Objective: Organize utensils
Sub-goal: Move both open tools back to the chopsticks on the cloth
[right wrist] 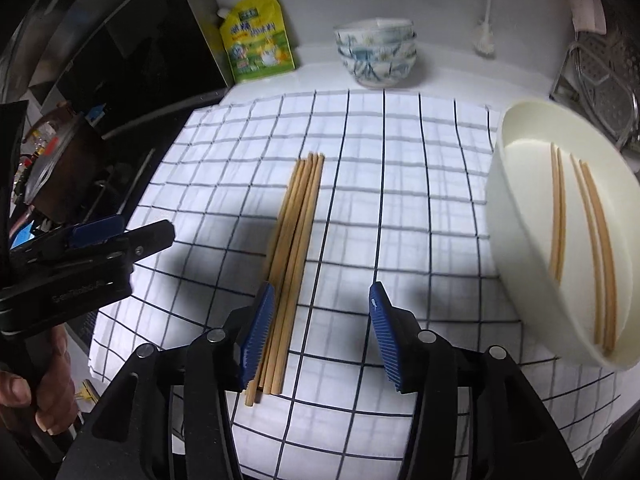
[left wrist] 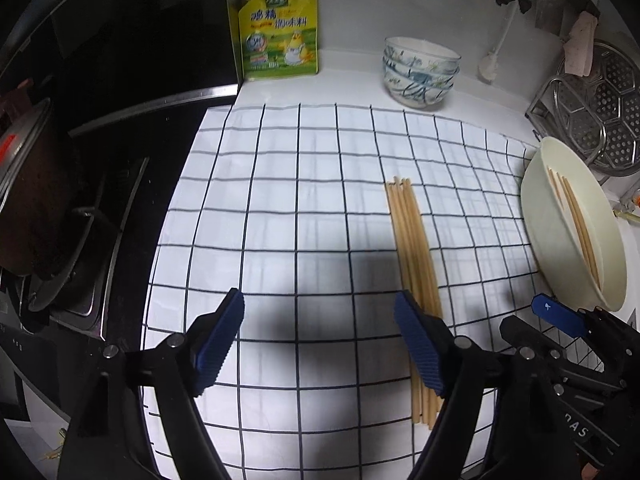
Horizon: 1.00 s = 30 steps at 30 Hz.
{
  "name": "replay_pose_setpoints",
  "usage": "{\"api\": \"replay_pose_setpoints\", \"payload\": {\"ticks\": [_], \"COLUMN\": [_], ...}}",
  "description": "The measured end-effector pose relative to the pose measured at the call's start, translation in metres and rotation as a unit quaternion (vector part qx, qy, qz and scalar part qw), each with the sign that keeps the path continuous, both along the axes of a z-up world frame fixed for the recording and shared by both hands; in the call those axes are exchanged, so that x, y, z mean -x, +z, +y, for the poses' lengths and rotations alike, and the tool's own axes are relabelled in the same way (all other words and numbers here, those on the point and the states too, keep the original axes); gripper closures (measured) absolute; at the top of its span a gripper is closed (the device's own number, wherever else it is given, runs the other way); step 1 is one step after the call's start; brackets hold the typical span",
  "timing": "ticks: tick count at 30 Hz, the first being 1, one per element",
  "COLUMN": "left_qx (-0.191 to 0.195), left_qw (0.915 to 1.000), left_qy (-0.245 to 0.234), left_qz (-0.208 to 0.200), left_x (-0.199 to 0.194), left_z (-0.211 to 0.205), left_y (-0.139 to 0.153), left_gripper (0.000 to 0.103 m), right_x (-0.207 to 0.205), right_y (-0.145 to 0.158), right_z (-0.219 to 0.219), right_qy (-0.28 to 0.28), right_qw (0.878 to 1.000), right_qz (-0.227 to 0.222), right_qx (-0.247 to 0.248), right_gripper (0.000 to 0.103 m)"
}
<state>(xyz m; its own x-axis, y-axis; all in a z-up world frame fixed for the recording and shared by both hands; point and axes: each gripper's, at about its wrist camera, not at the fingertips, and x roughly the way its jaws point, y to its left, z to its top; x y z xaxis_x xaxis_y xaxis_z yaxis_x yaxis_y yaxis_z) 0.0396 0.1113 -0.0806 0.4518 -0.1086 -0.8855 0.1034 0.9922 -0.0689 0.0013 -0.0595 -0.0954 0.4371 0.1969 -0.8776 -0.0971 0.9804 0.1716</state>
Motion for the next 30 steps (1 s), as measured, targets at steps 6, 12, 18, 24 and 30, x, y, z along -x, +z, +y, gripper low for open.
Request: {"api": "replay_pose_setpoints", "payload": {"ticks": [6,12,18,24,30], "left_qx": [-0.003,-0.002,0.004,0.006,0.006], "left_qw": [0.9999,0.9998,0.9995,0.9994,0.9988], "left_qy": [-0.008,-0.013,-0.015,-0.022,-0.038], "left_qz": [0.008,0.017,0.027,0.027,0.03], "left_x": [0.001,0.002,0.002,0.001,0.0], "left_z": [0.009,0.013,0.015,0.01,-0.003], "left_y": [-0.017,-0.029,-0.041,-0.043,-0.047], "left_gripper": [0.024,0.024,0.024,0.024,0.024], "right_x": [-0.001,-0.005,-0.007,-0.006,-0.005], "right_y": [-0.028,-0.047,-0.056,-0.056,-0.056], "right_z": [0.008,0.016,0.021,0.024,0.022], "right_qy": [-0.013,-0.02,-0.021,-0.014,-0.011], "right_qw": [1.0,0.999,0.999,0.998,0.998], "right_qz": [0.022,0.031,0.033,0.032,0.032], "right_qx": [0.006,0.017,0.032,0.049,0.055], "right_gripper": [0.056,0.056,0.056,0.056,0.056]}}
